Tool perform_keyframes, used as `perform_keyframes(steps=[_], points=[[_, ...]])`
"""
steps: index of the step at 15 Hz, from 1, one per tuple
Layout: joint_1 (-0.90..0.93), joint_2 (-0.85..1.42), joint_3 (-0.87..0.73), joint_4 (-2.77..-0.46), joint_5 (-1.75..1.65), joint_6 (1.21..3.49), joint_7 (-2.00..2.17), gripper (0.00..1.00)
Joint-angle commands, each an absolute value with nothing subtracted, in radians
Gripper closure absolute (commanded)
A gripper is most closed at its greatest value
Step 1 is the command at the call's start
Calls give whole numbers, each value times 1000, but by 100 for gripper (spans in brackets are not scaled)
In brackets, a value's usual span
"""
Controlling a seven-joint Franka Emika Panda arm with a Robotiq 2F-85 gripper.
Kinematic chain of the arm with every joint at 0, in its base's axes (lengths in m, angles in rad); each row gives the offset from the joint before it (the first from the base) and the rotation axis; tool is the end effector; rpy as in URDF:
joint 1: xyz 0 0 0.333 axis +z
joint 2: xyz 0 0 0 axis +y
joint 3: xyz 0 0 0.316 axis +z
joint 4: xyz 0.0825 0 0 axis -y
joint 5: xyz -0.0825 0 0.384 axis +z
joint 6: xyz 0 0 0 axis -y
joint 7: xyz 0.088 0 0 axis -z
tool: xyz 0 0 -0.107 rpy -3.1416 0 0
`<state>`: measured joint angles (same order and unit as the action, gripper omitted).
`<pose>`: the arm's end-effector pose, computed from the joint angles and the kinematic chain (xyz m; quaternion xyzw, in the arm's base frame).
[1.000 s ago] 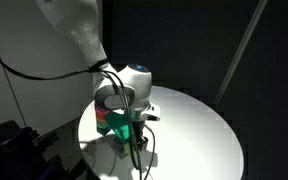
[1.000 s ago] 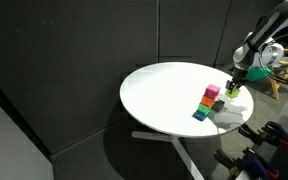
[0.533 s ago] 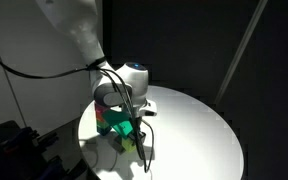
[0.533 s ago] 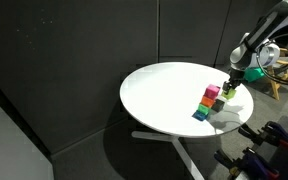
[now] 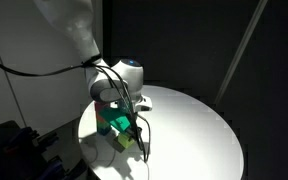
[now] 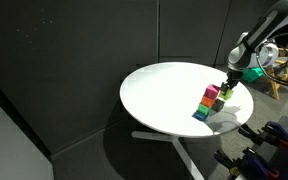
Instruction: Put the light green block on the gray block
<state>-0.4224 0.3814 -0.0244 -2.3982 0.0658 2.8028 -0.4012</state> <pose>0.4472 -0.2185 0.1608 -0.9985 0.0527 -0.0135 0.0013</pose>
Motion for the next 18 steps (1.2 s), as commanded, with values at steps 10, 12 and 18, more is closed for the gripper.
perform_keyframes(steps=[10,12,18], points=[[-355,348,-31,-2433,52,2822,-409,75],[-346,351,-33,-2433,47,2826,-405,75],[-319,361,-54,-2431,21,2832,-386,75]])
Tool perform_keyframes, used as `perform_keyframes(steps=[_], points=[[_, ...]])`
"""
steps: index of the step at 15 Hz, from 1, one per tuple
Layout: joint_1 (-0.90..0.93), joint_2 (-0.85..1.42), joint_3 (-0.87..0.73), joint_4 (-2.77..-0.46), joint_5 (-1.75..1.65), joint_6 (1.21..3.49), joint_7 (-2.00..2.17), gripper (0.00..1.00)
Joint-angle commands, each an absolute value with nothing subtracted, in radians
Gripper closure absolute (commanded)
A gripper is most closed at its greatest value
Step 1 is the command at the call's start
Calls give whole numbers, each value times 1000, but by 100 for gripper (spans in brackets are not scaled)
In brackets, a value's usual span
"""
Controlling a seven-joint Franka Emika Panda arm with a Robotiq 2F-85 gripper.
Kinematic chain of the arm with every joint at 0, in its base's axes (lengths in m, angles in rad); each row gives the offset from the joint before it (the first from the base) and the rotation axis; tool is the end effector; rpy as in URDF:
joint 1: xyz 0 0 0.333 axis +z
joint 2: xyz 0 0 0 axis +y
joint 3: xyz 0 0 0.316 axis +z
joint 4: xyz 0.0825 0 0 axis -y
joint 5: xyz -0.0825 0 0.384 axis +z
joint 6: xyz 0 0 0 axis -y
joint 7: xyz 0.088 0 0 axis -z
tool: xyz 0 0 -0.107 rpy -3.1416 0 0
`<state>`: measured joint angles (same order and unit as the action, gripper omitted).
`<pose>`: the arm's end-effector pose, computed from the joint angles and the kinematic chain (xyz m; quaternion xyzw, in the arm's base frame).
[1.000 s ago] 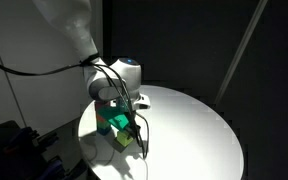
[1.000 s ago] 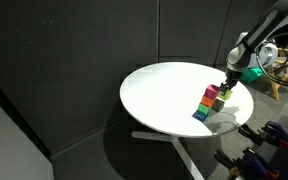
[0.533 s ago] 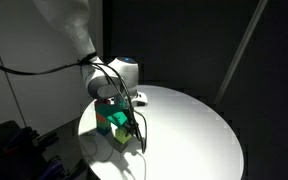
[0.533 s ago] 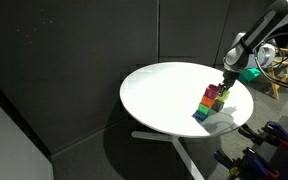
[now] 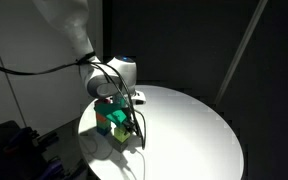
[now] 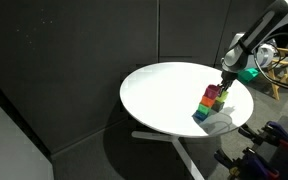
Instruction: Put the light green block on the gray block
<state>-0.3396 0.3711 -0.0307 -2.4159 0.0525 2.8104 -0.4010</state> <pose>0.4580 -0.1815 0.1613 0.9999 -0.0083 0.0123 0.0014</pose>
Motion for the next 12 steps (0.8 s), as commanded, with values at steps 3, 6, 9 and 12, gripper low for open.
perform_keyframes(steps=[3,6,9,12], points=[[-307,367,-71,-2429,1,2837,-374,75],[-306,373,-76,-2427,-7,2841,-375,75],[-308,378,-76,-2426,-12,2844,-377,75],[-307,386,-76,-2424,-16,2847,-374,75]])
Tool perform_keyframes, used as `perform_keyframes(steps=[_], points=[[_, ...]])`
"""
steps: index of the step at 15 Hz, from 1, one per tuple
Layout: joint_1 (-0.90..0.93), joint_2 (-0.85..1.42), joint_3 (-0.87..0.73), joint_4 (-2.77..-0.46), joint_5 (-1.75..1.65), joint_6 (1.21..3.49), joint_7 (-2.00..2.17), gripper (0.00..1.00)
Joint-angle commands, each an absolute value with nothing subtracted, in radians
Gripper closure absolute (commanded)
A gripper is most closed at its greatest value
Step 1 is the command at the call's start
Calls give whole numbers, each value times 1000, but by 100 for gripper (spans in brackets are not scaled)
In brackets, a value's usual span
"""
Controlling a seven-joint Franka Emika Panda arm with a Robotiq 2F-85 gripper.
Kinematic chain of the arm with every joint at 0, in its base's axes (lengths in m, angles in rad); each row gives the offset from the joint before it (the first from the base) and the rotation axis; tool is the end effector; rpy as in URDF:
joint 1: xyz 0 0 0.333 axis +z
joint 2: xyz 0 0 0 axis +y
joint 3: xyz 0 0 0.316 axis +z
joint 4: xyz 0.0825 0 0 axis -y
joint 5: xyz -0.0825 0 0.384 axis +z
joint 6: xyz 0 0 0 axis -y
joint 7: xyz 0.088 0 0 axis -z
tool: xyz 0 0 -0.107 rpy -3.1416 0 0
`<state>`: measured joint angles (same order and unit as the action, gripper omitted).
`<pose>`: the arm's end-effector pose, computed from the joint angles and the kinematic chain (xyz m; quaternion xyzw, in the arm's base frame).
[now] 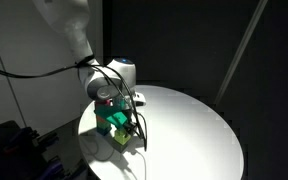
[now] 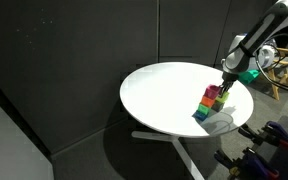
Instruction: Put the light green block on the gray block
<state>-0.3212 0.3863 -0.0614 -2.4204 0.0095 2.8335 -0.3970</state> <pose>0.4542 -0.1854 0.1549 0.9998 0.0051 0.0090 0.0145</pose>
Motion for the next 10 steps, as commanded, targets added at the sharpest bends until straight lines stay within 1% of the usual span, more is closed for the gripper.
perform_keyframes(steps=[1,10], points=[[-307,388,-76,-2424,-16,2847,-374,75],[-307,397,-77,-2422,-17,2845,-373,75]])
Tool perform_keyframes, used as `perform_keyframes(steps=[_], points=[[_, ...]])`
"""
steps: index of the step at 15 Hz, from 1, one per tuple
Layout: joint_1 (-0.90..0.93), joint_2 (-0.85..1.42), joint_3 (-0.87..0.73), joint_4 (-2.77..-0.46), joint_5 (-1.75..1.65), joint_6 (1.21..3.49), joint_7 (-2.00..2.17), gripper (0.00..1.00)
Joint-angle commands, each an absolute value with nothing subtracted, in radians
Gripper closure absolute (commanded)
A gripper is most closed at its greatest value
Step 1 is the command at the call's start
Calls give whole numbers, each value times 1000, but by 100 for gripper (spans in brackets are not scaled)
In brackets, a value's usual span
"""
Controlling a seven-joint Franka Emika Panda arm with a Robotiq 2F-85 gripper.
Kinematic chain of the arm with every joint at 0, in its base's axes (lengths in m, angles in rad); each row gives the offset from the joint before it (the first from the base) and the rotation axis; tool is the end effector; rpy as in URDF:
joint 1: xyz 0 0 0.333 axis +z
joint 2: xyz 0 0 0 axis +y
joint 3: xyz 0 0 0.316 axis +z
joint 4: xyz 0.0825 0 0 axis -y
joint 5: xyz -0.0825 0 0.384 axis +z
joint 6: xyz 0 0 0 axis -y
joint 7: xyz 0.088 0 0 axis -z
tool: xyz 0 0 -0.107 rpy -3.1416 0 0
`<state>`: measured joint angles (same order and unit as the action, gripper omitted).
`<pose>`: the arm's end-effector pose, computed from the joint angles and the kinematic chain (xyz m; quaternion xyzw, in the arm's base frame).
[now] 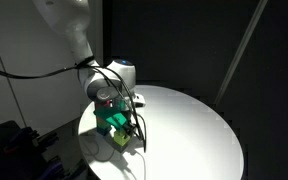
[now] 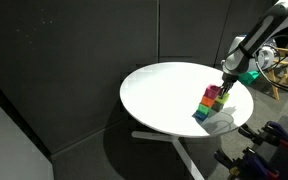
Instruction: Put the light green block on the gray block
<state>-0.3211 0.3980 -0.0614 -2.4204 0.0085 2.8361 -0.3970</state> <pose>0.4525 -0.1847 0.1494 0.9999 0.0057 0.0046 0.0133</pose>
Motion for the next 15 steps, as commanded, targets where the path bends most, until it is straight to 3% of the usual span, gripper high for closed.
perform_keyframes(steps=[1,2,3,5,7,9,15], points=[[-307,398,-77,-2421,-18,2845,-372,75],[-307,399,-78,-2421,-18,2845,-372,75],[-306,400,-79,-2420,-19,2845,-370,64],[-303,402,-80,-2420,-21,2845,-367,27],[-303,404,-82,-2419,-22,2845,-367,20],[-302,406,-83,-2418,-22,2844,-366,3],[-319,383,-75,-2432,-9,2840,-383,0]])
